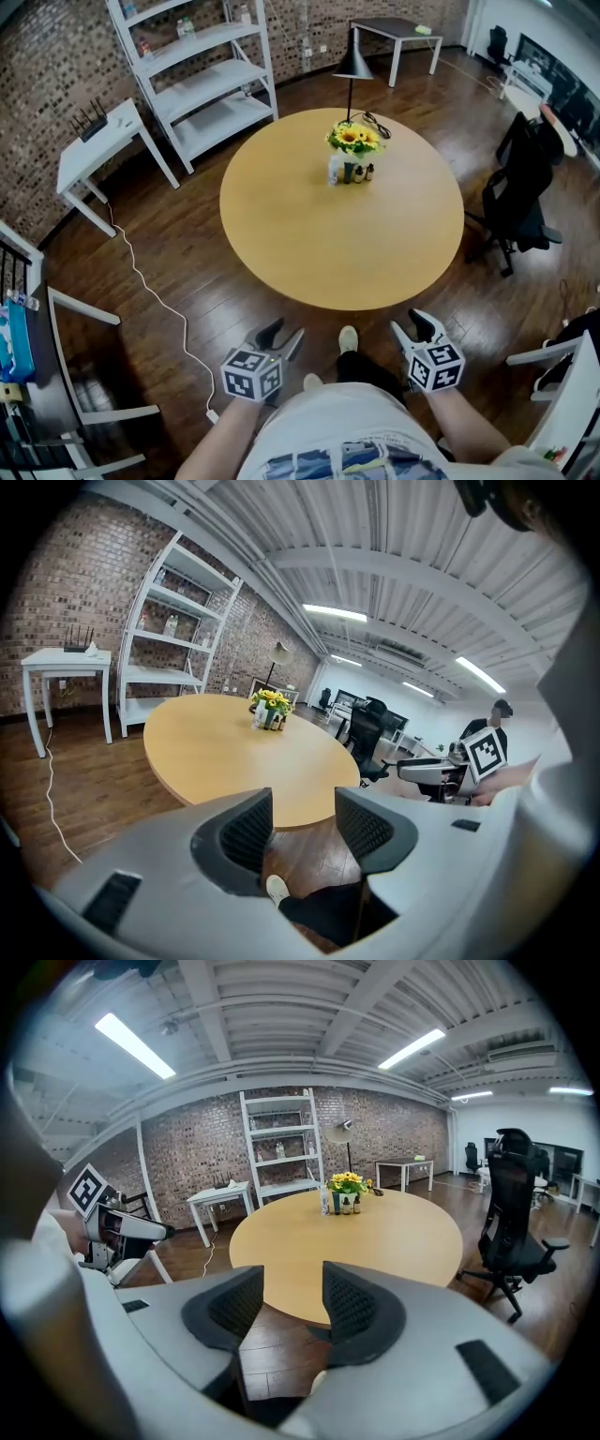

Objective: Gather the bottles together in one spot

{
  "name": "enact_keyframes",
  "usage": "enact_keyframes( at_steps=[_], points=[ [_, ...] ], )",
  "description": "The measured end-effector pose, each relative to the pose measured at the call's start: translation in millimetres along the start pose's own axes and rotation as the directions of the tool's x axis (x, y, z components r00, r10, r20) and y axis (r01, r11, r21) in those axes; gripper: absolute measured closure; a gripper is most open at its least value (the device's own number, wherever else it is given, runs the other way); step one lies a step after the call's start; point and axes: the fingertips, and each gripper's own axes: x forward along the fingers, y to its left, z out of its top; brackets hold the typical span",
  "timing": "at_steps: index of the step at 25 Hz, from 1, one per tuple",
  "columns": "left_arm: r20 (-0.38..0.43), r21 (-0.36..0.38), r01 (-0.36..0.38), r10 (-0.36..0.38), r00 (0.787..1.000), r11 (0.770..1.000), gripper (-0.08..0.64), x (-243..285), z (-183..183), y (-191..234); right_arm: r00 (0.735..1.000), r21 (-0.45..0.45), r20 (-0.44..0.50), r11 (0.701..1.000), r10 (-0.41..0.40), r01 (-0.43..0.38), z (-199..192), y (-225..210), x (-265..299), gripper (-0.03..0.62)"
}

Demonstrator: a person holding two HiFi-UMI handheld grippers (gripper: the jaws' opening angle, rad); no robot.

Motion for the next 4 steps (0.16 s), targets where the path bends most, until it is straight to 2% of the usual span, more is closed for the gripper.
enact_keyframes(
  at_steps=[4],
  points=[
    [-0.006,-0.007,-0.008,0.008,1.0,1.0,0.365,8.6,3.4,6.4,1.0,-0.004,-0.012,1.0,0.011,-0.011,1.4,-4.2,10.7,0.367]
  ],
)
